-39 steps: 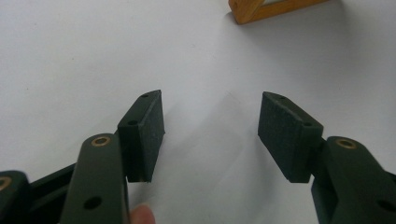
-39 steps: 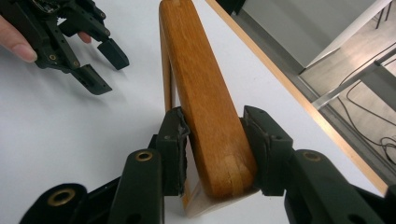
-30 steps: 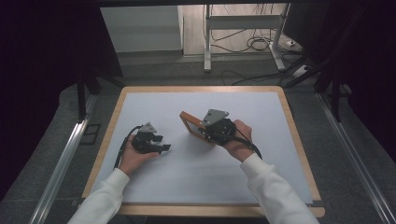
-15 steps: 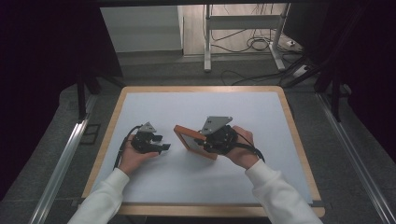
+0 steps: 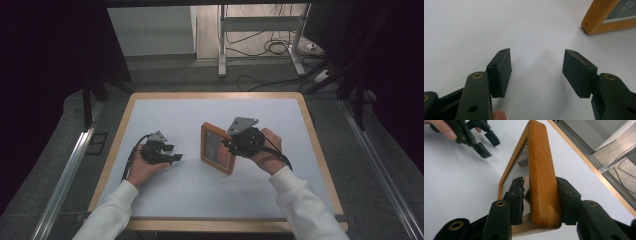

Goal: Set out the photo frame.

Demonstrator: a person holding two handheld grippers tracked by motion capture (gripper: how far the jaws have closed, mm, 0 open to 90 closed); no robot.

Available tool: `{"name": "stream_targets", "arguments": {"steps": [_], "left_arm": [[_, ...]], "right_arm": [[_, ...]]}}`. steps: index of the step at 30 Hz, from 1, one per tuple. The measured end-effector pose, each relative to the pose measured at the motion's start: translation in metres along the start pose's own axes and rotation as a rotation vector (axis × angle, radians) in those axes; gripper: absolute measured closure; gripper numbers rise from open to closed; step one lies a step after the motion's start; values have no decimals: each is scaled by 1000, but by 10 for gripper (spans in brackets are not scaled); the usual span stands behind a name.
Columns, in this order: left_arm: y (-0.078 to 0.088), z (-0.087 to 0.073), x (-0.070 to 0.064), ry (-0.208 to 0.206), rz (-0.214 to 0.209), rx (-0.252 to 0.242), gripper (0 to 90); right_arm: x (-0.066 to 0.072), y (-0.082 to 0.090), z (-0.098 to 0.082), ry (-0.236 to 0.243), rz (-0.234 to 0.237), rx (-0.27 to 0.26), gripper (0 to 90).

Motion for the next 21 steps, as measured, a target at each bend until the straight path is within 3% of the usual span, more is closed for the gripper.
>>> {"name": "stream_targets", "arguments": {"steps": [12, 21], "left_arm": [[0, 0, 0, 2, -8, 3, 393], [-1, 0, -2, -1, -3, 5, 387]], "right_arm": [[-27, -20, -7, -106, -10, 16, 492], [-31, -27, -11, -143, -12, -2, 457]]}}
Point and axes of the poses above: each handheld gripper's, and its own axes: y roughly backward along the jaws, z roughly out of its top, x roughly to its left, the point moved 1 cm from there along -y, roughly forward along the jaws, and after that the axes turned 14 degrees about x, right-handed, at the moved point
